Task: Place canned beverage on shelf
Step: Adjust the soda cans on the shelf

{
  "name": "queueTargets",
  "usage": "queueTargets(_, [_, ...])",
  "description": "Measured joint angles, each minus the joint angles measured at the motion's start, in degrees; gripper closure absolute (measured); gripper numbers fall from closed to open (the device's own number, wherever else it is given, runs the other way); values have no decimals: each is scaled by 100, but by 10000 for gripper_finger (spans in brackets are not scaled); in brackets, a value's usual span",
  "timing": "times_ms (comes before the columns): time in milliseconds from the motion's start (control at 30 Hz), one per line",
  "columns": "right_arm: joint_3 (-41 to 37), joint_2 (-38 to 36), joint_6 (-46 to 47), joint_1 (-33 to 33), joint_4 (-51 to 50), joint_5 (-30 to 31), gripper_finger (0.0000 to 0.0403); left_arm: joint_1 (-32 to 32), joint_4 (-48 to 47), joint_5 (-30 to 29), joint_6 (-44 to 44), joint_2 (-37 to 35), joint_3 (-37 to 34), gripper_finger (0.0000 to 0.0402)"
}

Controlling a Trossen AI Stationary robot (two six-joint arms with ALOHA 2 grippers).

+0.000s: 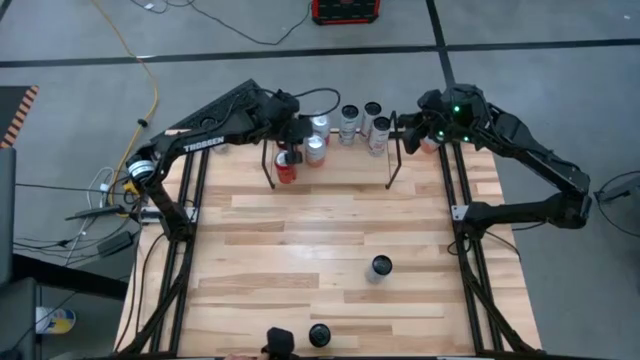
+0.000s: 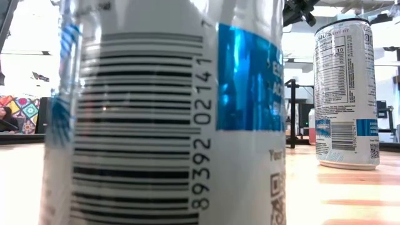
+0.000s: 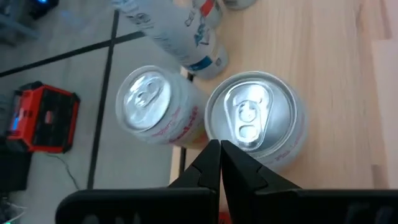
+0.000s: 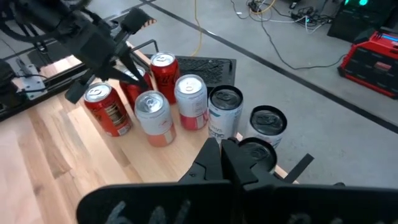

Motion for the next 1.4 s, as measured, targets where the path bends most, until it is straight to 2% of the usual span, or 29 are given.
queueTargets(133, [0, 2, -4, 87, 0, -2, 403, 0, -22, 74, -10, -373, 0, 402])
queueTargets(300, [0, 2, -6, 118, 2, 0, 403, -1, -394, 1030, -112, -731, 2, 402])
queueTargets(433, [0, 2, -11, 114, 6, 4, 403, -3, -888, 1443, -144, -586, 2, 402])
queueTargets(967, [2, 2, -4, 151, 4, 4, 403, -61, -637, 1048, -27, 220, 2, 402])
queueTargets(1400, [2, 2, 40, 151, 4, 4, 403, -63, -78, 996, 130, 339, 8, 402])
